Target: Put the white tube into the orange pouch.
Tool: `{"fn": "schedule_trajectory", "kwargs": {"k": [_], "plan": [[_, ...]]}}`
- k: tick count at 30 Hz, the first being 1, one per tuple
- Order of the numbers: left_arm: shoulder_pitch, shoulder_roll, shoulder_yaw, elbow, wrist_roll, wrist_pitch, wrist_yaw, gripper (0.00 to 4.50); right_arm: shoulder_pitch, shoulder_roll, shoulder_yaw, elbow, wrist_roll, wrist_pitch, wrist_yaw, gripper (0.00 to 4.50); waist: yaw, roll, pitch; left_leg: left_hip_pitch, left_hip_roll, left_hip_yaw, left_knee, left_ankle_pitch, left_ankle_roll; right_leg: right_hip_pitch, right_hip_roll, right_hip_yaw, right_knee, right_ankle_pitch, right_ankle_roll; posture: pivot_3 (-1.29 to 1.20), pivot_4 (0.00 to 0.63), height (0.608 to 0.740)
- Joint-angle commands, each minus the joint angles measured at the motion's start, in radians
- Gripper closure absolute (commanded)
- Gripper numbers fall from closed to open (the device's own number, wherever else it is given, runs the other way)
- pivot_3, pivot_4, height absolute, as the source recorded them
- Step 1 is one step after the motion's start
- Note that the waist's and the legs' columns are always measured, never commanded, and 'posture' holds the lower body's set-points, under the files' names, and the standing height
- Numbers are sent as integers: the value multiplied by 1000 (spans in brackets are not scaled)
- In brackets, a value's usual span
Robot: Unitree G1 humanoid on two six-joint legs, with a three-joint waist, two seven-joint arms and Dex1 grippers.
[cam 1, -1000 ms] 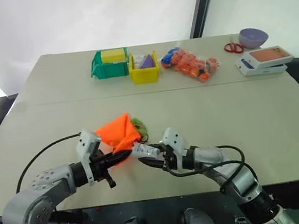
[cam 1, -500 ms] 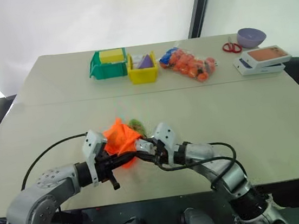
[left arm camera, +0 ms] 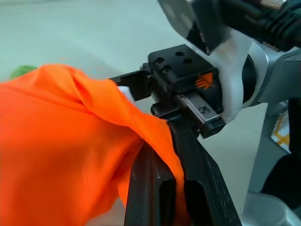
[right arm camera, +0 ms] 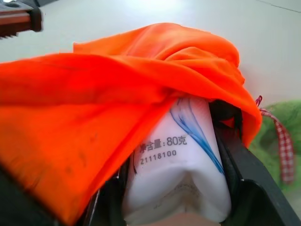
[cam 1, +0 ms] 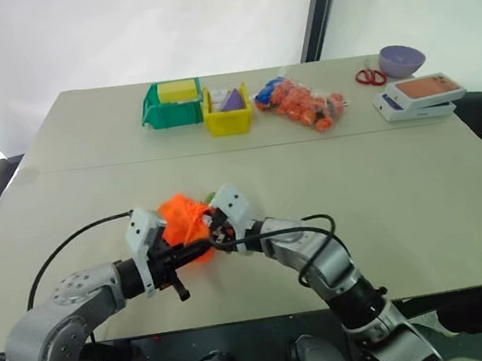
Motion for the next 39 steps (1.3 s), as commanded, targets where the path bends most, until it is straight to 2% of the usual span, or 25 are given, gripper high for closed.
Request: {"fn": "schedule_trajectory", "kwargs": {"k": [1, 3, 6, 9, 14, 19, 23, 28, 39], "plan": [[43, 8, -45, -40, -9, 11, -28, 4500, -52, 40, -14, -21, -9, -4, -35, 2952, 1, 0, 0, 0, 0, 0, -1, 0, 0, 0, 0, 0, 0, 0, 0, 0, 150, 740], [62, 16, -23, -24, -3, 0, -31, 4500, -43, 35, -21, -41, 12, 11, -9, 2952, 1, -1, -1, 0, 0, 0, -2, 0, -1, 0, 0, 0, 0, 0, 0, 0, 150, 740], [91, 21, 17, 8, -4, -16, -35, 4500, -21, 3, -14, -84, 35, 19, 41, 1581, -2, 0, -1, 1, 0, 0, -3, 1, -1, 0, 0, 0, 0, 0, 0, 0, 150, 740], [118, 19, 54, 36, -6, -24, -43, 4500, 7, -30, -12, -157, 72, 39, 91, 20, 0, -1, -1, 1, 0, 0, -5, 1, 0, -1, 0, 0, -1, 0, 0, 0, 150, 740], [145, -13, 131, 95, -55, -20, -35, 4500, 62, -115, -60, -289, 156, 67, 176, 20, 4, 0, -1, 0, 0, 0, -6, 2, 2, -2, 0, -1, -1, 0, 0, 0, 150, 740], [149, -30, 147, 110, -76, -9, -31, 4500, 111, -209, -86, -332, 207, 33, 251, 20, 10, -3, -2, 0, 0, -1, -6, 2, 1, -1, 0, -2, -2, 0, 0, 0, 150, 740], [146, -34, 146, 108, -85, -1, -29, 4500, 116, -236, -65, -318, 200, 24, 250, 1798, 7, -4, -2, 0, -1, -1, -6, 1, 0, -1, -1, -2, -2, 0, 0, 0, 150, 740], [136, -38, 153, 100, -107, 10, -22, 4500, 85, -212, -11, -269, 159, 26, 212, 4464, 6, -4, -3, 0, 0, -1, -7, 2, 1, -2, 0, -2, -2, 0, 0, 0, 150, 740], [164, -29, 182, 49, -153, 26, -5, 4500, -39, -17, 82, -16, 25, -90, 102, 4464, 0, -4, -3, 0, 0, -2, -7, 3, -1, -2, 0, -2, -1, 0, 0, 0, 150, 740]]}}
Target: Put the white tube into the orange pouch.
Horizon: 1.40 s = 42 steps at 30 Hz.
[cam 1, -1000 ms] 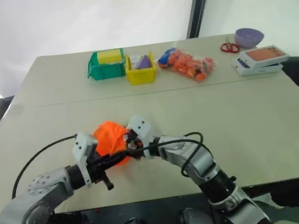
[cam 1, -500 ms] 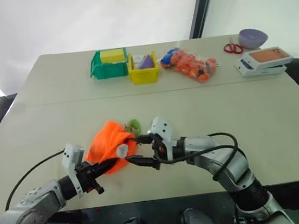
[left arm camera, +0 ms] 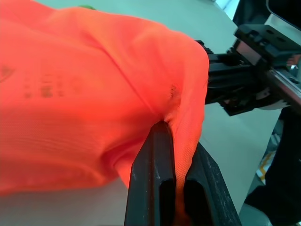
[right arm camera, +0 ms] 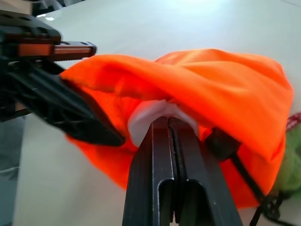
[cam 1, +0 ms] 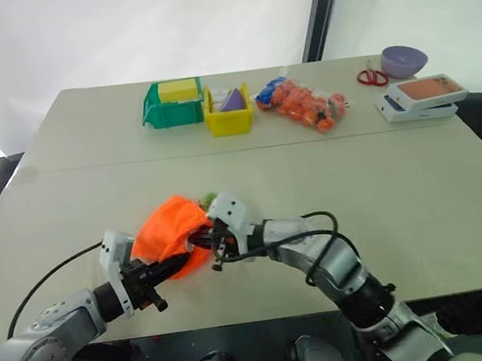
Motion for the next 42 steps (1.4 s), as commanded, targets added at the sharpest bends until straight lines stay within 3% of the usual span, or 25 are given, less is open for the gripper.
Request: {"fn": "schedule_trajectory", "kwargs": {"k": [1, 10, 18, 20, 22, 25, 26, 28, 35, 38, 42], "plan": [[20, 8, 19, -58, -29, 0, -6, 4500, -31, 45, 16, 9, -22, -51, -17, 4464, 0, 0, 0, 0, 0, 0, 0, 0, 0, 0, 0, 0, 0, 0, 0, 0, 150, 740], [133, 146, 81, 69, 174, -128, -108, 4500, 76, -204, -96, -223, 66, -52, 156, 4464, 5, 1, 0, 0, 0, 0, -1, -1, -2, -1, 0, 0, -1, 0, 0, 0, 150, 740], [125, 172, 115, 208, 277, -232, -160, 4500, 1, -112, -210, -33, 49, -32, 10, 4464, 3, 0, 0, -1, 0, 0, -2, -1, -2, -6, 0, -1, -1, 1, -2, 0, 150, 740], [120, 156, 114, 192, 259, -230, -172, 4500, -29, -71, -218, 25, 46, -37, -17, 3632, 3, 0, 0, -2, 0, 0, -2, -1, -3, -6, -1, -1, -1, 1, -3, 0, 150, 740], [118, 143, 120, 179, 235, -217, -183, 3966, -54, -37, -218, 72, 34, -40, -44, 2678, 1, 0, 0, -2, 0, 1, -2, -1, -3, -6, -1, -1, -1, 2, -3, 0, 150, 740], [119, 131, 120, 164, 253, -232, -178, 2598, -79, 5, -220, 127, 22, -39, -81, 1053, -2, 0, 0, -2, 0, 1, -3, -1, -3, -7, -1, -1, -1, 2, -3, 0, 150, 740], [115, 124, 124, 162, 257, -236, -171, 2102, -84, 17, -221, 142, 23, -35, -88, 1034, -3, 0, 0, -2, 0, 1, -3, -1, -3, -7, -1, -1, 0, 2, -3, 0, 150, 740], [109, 114, 142, 153, 240, -235, -169, 1089, -96, 45, -221, 184, 24, -23, -105, 1034, -8, 0, 0, -2, 0, 1, -3, -1, -3, -7, -1, -1, 0, 2, -3, 0, 150, 740], [114, 97, 196, 124, 190, -214, -173, 1089, -101, 79, -176, 292, -28, -49, -119, 1034, -24, 0, 0, -2, 0, 1, -2, 0, -3, -7, -2, -1, 1, 3, -3, 0, 150, 740], [120, 92, 218, 112, 156, -191, -173, 1047, -87, 65, -153, 291, -52, -74, -102, 1949, -24, 0, 0, -2, 0, 1, -3, 0, -4, -7, -1, -1, 1, 3, -3, 0, 150, 740], [133, 102, 225, 100, 142, -176, -178, 1047, -65, 49, -167, 258, -50, -86, -91, 4021, -22, 0, 0, -2, 0, 1, -2, 0, -4, -7, -1, -1, 1, 3, -3, 0, 150, 740]]}}
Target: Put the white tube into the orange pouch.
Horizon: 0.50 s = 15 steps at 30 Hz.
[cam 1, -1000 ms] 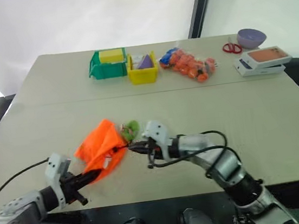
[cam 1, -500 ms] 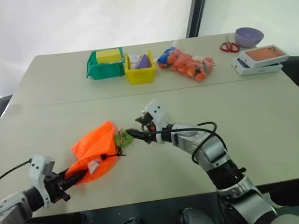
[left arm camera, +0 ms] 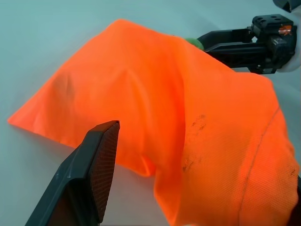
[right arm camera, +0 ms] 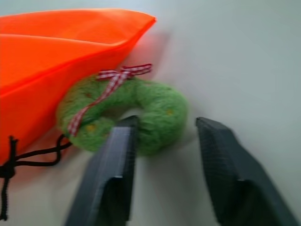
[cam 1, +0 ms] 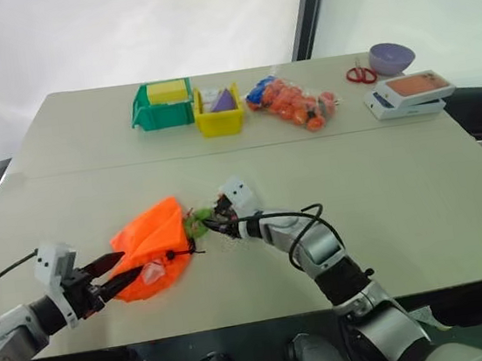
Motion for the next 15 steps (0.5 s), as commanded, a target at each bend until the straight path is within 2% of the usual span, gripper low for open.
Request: {"fn": "schedule_trajectory", "kwargs": {"k": [1, 7, 9, 15], "plan": [[8, 10, 35, -35, -21, 8, -4, 1047, 16, -14, -16, -58, -1, -26, 8, 4480, 1, 0, 0, 0, 0, 0, 0, 0, 0, 0, 0, 0, 0, 0, 0, 0, 150, 740], [-8, 8, -23, -117, -45, 48, -1, 1047, 110, -102, -138, -240, 71, -17, 31, 4480, 8, 0, 0, 0, -1, 0, 1, 0, 0, 1, -1, 0, -1, 0, 0, 0, 150, 740], [-31, 9, -50, -150, -55, 64, 9, 1047, 158, -143, -218, -329, 138, -1, 57, 4480, 8, 0, 0, 0, -1, 0, 0, 0, 0, 2, -1, 0, -1, 0, 0, 0, 150, 740], [-173, 14, -152, -174, -51, 81, 31, 1047, 244, -236, -379, -489, 288, 63, 86, 4480, 6, 0, 0, 1, 0, 0, 0, 1, 1, 7, 0, 0, 0, 0, 0, 0, 150, 740]]}}
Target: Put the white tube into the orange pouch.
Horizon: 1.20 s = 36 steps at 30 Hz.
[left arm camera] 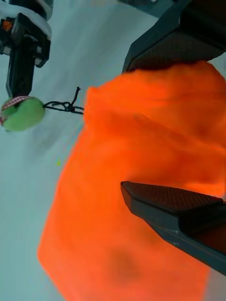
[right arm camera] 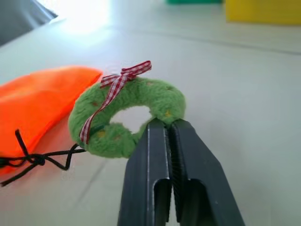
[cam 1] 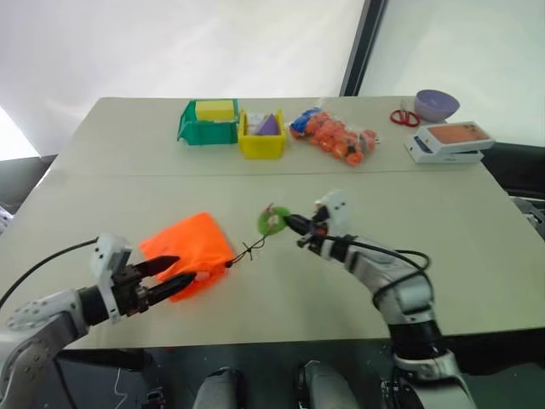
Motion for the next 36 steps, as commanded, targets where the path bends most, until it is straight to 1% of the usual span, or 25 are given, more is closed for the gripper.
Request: {"fn": "schedule_trajectory", "kwargs": {"k": [1, 4, 6, 9, 10, 13, 16, 19, 24, 25, 30, 36], "plan": [[-103, 16, -63, -24, 1, 9, 6, 1047, 13, -18, -83, -95, 93, 24, 4, 4480, 0, 0, 0, 0, 0, 0, 0, 1, 1, 0, 0, 0, 0, 0, 0, 0, 150, 740], [-180, 36, -110, -2, 3, 21, -22, 1047, 25, -27, -102, -112, 108, 31, -15, 4480, -1, -1, -1, 1, 0, 0, 1, 1, 1, 1, 1, 0, 0, 0, 0, 0, 150, 740], [-224, 56, -122, 25, -29, 49, -56, 1047, 29, -30, -110, -115, 113, 32, -30, 4480, 0, -2, -1, 1, 0, 0, 1, 1, 2, 1, 2, 0, 0, 0, 0, 0, 150, 740], [-276, 90, -158, 79, -25, 60, -129, 206, 33, -34, -115, -117, 116, 28, -43, 4500, 3, -2, -1, 0, 0, 0, 1, 2, 2, 1, 2, 0, 0, 0, 0, 0, 150, 740], [-292, 96, -176, 99, -7, 49, -146, 53, 34, -36, -116, -119, 119, 26, -45, 4500, 4, -2, -1, 0, 0, 0, 1, 2, 2, 1, 3, -1, 0, 0, 1, 0, 150, 740], [-395, 79, -279, 220, 109, -33, -187, 53, 33, -37, -115, -128, 135, 22, -46, 4500, 13, -2, -2, 0, 0, 1, 2, 2, 2, 2, 3, -1, 0, 0, 1, 0, 150, 740], [-505, 53, -393, 355, 200, -103, -274, 53, 20, -37, -109, -122, 140, 17, -48, 4500, 27, -3, -2, 1, 0, 1, 3, 2, 3, 3, 5, -1, 0, 1, 2, 0, 150, 740], [-589, 31, -461, 450, 271, -165, -339, 53, 4, -36, -111, -112, 137, 11, -61, 4500, 31, -4, -2, 1, 0, 1, 4, 2, 3, 3, 7, -1, 0, 1, 3, 0, 150, 740], [-654, 5, -481, 517, 315, -217, -395, 53, -8, -9, -173, -130, 202, 26, -107, 4500, 29, -4, -2, 0, 1, 1, 3, 2, 4, 3, 8, -1, 0, 2, 5, 0, 150, 740], [-656, 2, -479, 521, 319, -219, -401, 53, -6, -4, -181, -133, 213, 28, -116, 4500, 28, -4, -2, 0, 1, 1, 3, 2, 4, 3, 9, -1, 0, 3, 7, 0, 150, 740], [-642, -12, -476, 511, 339, -233, -411, 53, -8, 11, -208, -139, 265, 30, -152, 4500, 28, -4, -2, 0, 2, 1, 4, 2, 3, 3, 10, -1, 1, 4, 9, 0, 150, 740], [-605, -36, -460, 461, 354, -252, -373, 53, -15, 11, -215, -136, 324, 31, -168, 4500, 28, -4, -2, 1, 2, 1, 5, 2, 3, 3, 10, -1, 1, 4, 9, 0, 150, 740]]}}
